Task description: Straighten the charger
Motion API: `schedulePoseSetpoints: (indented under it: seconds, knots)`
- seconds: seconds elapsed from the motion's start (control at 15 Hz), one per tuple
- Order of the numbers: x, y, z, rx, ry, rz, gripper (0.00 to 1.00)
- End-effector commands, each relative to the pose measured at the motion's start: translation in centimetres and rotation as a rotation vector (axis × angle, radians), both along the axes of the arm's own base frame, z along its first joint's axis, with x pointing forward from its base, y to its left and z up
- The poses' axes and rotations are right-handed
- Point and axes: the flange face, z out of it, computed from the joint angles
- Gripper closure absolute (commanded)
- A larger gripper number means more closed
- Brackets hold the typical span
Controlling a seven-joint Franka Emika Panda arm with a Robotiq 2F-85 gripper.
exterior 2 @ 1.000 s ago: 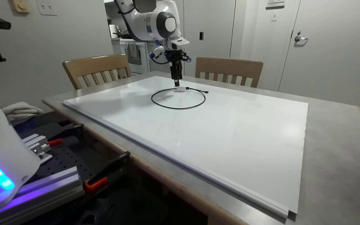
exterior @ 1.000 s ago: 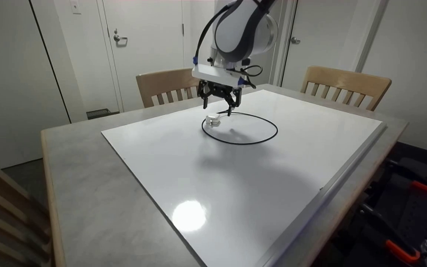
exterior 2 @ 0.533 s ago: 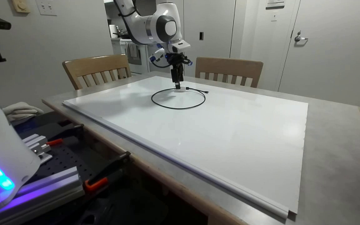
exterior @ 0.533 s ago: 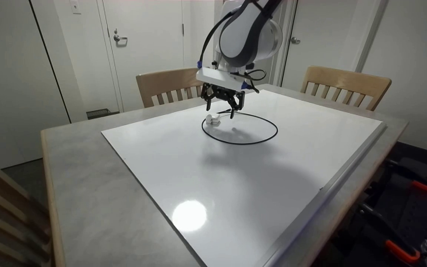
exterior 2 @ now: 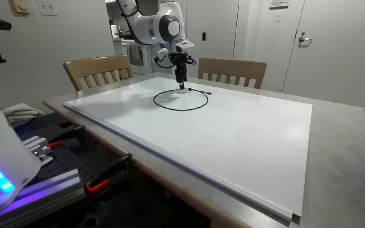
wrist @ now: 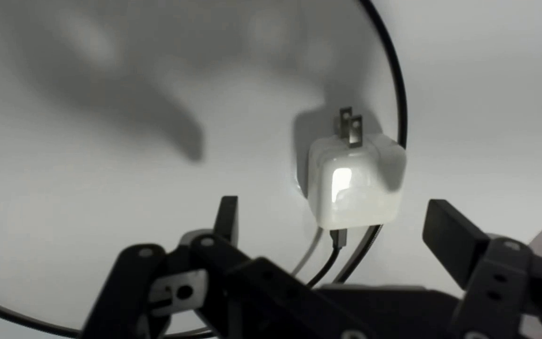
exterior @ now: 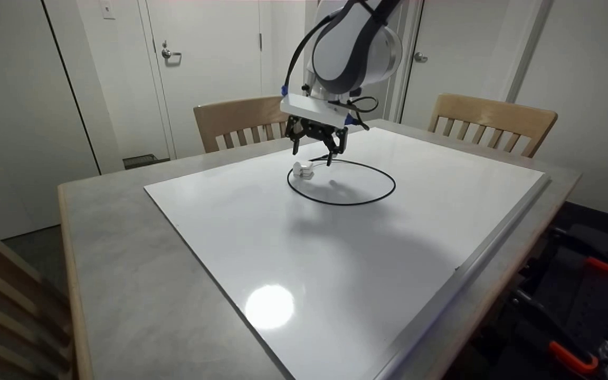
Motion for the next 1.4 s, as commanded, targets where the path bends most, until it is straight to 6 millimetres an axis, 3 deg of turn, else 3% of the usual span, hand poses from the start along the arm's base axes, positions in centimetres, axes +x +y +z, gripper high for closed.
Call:
schedulePoseSetpoints:
  seconds: [0.0, 0.53, 1.07, 1.33]
  knots:
    - [0.7, 0.4, -0.2, 0.023, 0.004, 0.045, 0.0]
    - [-0.5, 0.0, -1.4, 0.041, 0.024, -0.019, 0.0]
    - [0.8, -1.0, -1.5, 0.019, 0.012, -0.019, 0.0]
    - [1.7, -0.3, -1.5, 0.03, 0.009, 0.001, 0.0]
